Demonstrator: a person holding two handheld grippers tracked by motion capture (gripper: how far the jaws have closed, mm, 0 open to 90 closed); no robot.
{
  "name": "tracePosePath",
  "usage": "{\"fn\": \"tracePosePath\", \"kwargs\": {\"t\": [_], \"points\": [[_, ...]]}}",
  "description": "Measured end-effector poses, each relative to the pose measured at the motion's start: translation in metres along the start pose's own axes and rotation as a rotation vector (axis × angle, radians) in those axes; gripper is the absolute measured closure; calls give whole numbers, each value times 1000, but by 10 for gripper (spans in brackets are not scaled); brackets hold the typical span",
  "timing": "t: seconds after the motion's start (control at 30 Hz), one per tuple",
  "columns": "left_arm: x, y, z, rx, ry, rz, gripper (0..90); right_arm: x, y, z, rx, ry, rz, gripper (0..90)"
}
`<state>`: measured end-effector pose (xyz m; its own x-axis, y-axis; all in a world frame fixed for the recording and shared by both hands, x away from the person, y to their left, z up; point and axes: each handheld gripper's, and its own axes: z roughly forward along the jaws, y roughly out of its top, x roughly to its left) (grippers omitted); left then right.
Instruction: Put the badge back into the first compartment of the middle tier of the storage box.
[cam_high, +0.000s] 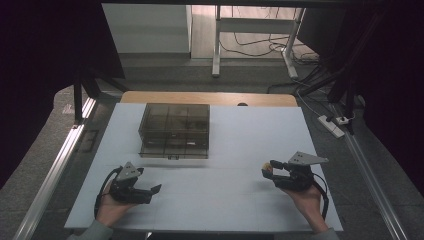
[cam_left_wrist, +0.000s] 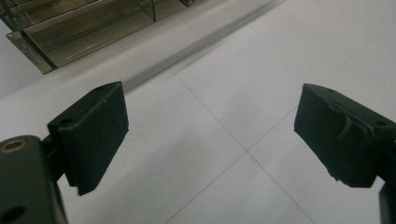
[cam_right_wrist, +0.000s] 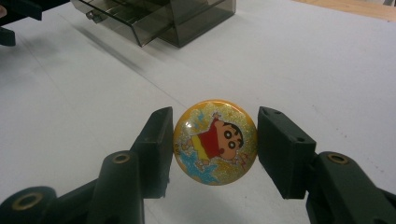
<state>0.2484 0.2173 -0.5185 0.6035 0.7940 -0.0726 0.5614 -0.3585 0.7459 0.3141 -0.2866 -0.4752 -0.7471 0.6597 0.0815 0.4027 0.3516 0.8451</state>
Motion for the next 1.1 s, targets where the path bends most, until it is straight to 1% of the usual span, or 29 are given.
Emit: {"fn": "tracePosePath", "kwargs": {"t": [0.1,0.27,0.37,0.57,0.73,0.9,1.1], "points": [[0,0,-1,0,2,-1,102,1,1,1,-5,0,-1,473],[0,0,0,1,3,-1,102,2,4,3,-27,10,12,473],[0,1,1,1,4,1,102,3,7,6,-31,13,9,473],[0,1,1,2,5,0,102,9,14,15,-36,16,-11,472],[0,1,0,1,6,0,102,15,22,23,-47,30,-32,473],[0,1,0,1,7,3,104,21,28,29,-42,42,-53,472],[0,0,0,-1,5,3,104,26,34,36,-47,55,-64,472]]}}
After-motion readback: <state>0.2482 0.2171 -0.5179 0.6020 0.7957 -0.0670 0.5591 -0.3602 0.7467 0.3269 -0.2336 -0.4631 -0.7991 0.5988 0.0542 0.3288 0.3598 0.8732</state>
